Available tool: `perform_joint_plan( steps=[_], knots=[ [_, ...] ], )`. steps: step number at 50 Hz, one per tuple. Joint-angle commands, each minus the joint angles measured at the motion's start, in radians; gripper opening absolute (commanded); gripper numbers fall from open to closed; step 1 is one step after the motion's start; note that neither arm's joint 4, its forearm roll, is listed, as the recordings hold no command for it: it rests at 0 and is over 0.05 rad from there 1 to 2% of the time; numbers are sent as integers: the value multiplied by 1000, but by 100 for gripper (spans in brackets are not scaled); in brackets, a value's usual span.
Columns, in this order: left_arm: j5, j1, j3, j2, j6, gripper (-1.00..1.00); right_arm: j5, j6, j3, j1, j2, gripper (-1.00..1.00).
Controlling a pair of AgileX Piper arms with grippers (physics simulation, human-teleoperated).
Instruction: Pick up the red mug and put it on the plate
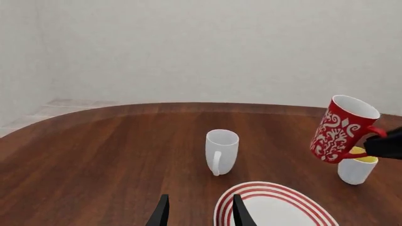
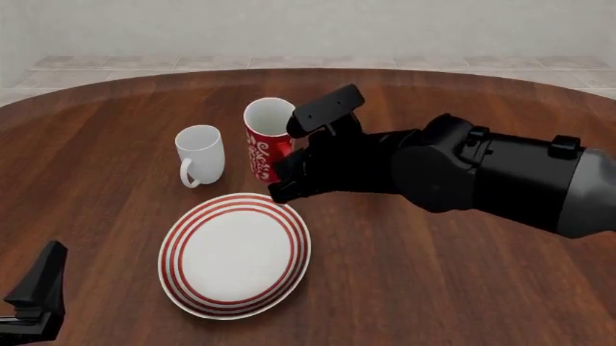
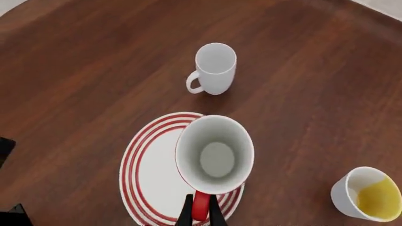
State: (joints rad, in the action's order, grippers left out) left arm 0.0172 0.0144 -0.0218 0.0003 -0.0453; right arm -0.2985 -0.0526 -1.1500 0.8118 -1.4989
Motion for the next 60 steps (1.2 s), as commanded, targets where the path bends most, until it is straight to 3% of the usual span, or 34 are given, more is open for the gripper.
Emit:
perform_joint_plan(
  steps=[1,14,60],
  knots=[
    [0,-1,0,0,2,100,7,-19,18,36,-2,-100],
    [3,-2,2,0,5,100,16,-39,33,84,-14,-100],
    [-4,1,-7,0,-2,100,50,-111,44,125,-107,-100]
  ],
)
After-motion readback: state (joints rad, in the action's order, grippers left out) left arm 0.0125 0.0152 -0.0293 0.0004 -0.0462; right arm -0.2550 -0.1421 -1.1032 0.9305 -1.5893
